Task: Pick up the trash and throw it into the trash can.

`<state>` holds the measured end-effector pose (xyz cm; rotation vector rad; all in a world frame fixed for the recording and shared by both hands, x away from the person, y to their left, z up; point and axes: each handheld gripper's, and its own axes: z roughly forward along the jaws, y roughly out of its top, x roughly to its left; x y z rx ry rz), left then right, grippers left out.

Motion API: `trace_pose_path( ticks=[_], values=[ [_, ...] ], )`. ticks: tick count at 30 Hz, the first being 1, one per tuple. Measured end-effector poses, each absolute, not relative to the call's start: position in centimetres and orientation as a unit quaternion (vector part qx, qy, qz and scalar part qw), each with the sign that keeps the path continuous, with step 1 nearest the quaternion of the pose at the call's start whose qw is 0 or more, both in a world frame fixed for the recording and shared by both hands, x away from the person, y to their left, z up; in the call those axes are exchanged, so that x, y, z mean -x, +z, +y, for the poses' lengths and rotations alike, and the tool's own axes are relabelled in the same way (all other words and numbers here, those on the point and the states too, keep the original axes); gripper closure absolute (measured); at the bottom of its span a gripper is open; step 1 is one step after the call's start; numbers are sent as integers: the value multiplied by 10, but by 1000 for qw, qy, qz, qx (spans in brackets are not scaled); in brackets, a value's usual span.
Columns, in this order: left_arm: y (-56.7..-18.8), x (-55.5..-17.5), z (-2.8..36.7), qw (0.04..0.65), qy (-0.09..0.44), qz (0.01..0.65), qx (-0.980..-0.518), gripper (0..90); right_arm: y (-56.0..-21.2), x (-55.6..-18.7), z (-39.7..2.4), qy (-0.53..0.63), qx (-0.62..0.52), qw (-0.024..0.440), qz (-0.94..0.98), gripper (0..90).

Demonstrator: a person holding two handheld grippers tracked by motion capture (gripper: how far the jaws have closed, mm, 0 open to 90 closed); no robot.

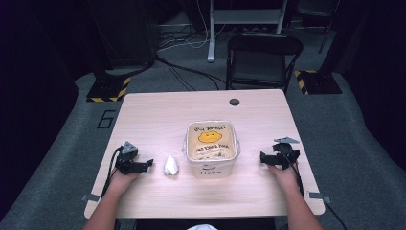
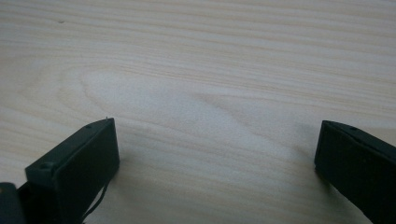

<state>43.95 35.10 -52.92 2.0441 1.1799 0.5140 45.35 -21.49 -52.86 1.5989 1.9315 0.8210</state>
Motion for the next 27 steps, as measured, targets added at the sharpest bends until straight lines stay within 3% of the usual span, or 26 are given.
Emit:
trace_pose_path(
  ticks=[12,27],
  values=[
    [-528,-440,351,352,198,453,-795,148,-528,-451,-214,309,-579,246,713,32],
    [-513,-434,354,345,197,462,-793,272,-528,-452,-215,308,-573,244,719,24]
  ],
)
